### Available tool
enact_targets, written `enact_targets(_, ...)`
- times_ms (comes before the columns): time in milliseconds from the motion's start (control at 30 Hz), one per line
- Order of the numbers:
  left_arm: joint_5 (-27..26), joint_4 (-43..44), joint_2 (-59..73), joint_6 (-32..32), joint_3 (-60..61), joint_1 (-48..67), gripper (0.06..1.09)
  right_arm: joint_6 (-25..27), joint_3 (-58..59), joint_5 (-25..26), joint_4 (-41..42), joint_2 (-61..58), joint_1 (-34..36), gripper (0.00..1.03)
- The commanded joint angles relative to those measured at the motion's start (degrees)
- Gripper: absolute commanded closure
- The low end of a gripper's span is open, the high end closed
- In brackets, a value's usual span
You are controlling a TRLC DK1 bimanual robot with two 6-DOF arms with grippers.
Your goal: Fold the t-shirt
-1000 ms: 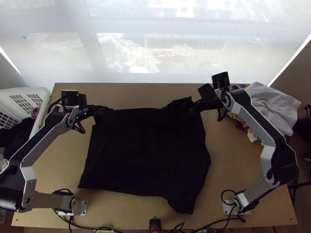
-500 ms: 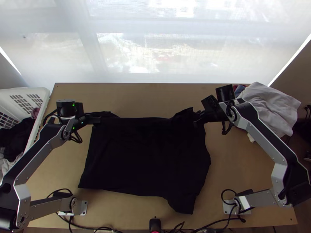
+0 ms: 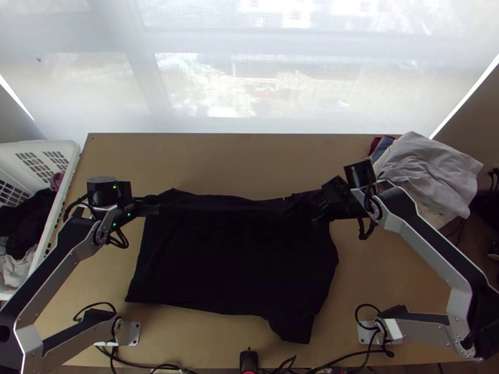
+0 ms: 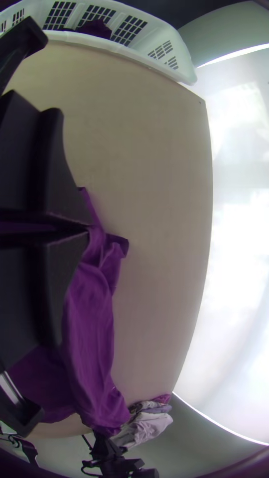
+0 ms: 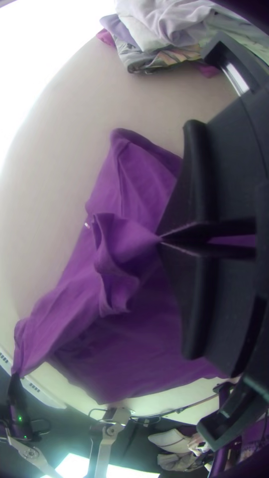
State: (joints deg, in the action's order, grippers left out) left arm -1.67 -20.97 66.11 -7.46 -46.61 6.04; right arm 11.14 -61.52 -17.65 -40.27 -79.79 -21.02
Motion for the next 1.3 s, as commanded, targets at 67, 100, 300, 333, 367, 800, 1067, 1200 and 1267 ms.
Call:
enact_targets(67,0.00,-1.53,-3.97,-0.09,4.33,0.46,1.05,0.03,6.85,-0.10,0.11,4.03,-0.69,1.00)
enact_targets(100,0.00,-1.62,-4.32,-0.09,4.86,0.55,1.05,0.03,7.64,-0.10,0.11,4.55,-0.69,1.00)
enact_targets(300,0.00,-1.62,-5.90,-0.09,7.94,0.55,1.05,0.03,11.59,-0.02,0.90,6.49,-0.69,1.00)
enact_targets(333,0.00,-1.62,-5.99,-0.09,8.38,0.55,1.05,0.11,12.21,-0.02,1.07,6.75,-0.69,1.00)
enact_targets(367,0.00,-1.62,-6.16,-0.09,8.73,0.55,1.05,0.11,12.82,-0.02,1.34,7.02,-0.69,1.00)
enact_targets(800,0.00,-1.79,-8.63,-0.53,13.30,0.64,1.05,0.03,18.54,0.34,3.80,8.16,-0.87,1.00)
enact_targets(1067,0.00,-1.00,-8.80,-0.45,17.08,0.64,1.05,0.03,20.47,0.42,5.12,8.25,-0.87,1.00)
enact_targets(1200,0.09,-0.65,-8.89,-0.27,18.84,0.64,1.05,-0.06,20.65,0.42,5.12,8.51,-0.87,1.00)
enact_targets(1267,0.09,-0.56,-8.89,-0.01,19.45,0.46,1.05,-0.15,20.38,0.42,5.12,8.69,-1.05,0.85)
